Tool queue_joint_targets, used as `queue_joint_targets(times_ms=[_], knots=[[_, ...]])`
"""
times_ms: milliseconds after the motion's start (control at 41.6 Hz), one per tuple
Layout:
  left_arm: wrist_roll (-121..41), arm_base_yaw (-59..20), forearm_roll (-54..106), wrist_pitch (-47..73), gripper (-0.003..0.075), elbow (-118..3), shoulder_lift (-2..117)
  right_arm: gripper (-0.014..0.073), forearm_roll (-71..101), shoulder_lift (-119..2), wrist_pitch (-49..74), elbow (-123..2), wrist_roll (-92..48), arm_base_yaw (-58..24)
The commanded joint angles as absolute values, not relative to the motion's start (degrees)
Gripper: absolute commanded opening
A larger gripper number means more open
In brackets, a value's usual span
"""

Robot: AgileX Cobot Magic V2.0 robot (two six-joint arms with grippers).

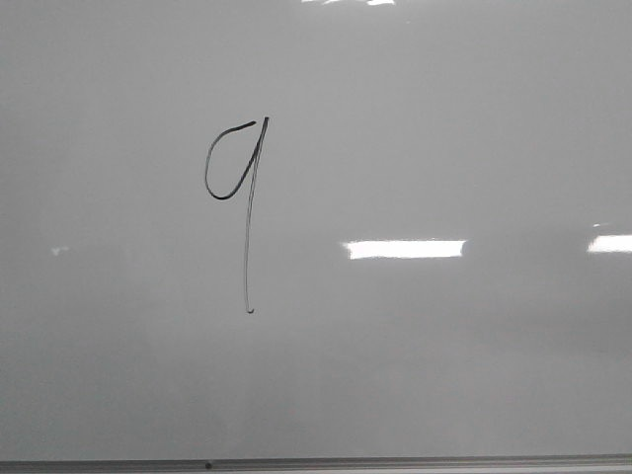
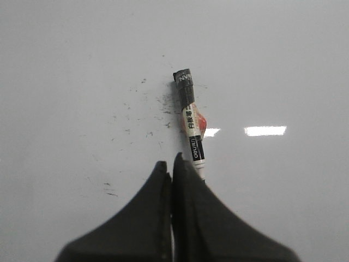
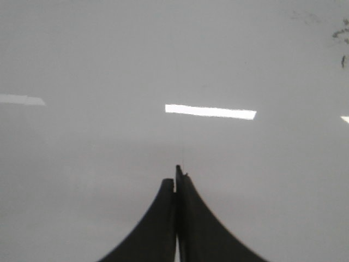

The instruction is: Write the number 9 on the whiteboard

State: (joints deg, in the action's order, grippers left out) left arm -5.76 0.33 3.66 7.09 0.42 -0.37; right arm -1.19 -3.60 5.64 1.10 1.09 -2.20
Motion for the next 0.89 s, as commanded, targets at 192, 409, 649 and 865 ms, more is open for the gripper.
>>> queue_joint_targets(times_ms=[192,409,649,865], knots=[[-5.12,0.3,3.91,2.06,-0.0019,0.52,-1.34,-0.0068,-0.49,1.48,7.2,1.36,1.29,0.21],[-5.12,0.3,3.91,2.06,-0.0019,0.52,-1.34,-0.0068,-0.49,1.63,8.37,1.36,1.29,0.32],[-5.12,0.3,3.91,2.06,-0.0019,0.52,-1.34,-0.0068,-0.49,1.63,8.37,1.36,1.29,0.32],[-5.12,0.3,3.91,2.06,-0.0019,0.52,-1.34,-0.0068,-0.49,1.63,8.37,1.36,1.29,0.32]])
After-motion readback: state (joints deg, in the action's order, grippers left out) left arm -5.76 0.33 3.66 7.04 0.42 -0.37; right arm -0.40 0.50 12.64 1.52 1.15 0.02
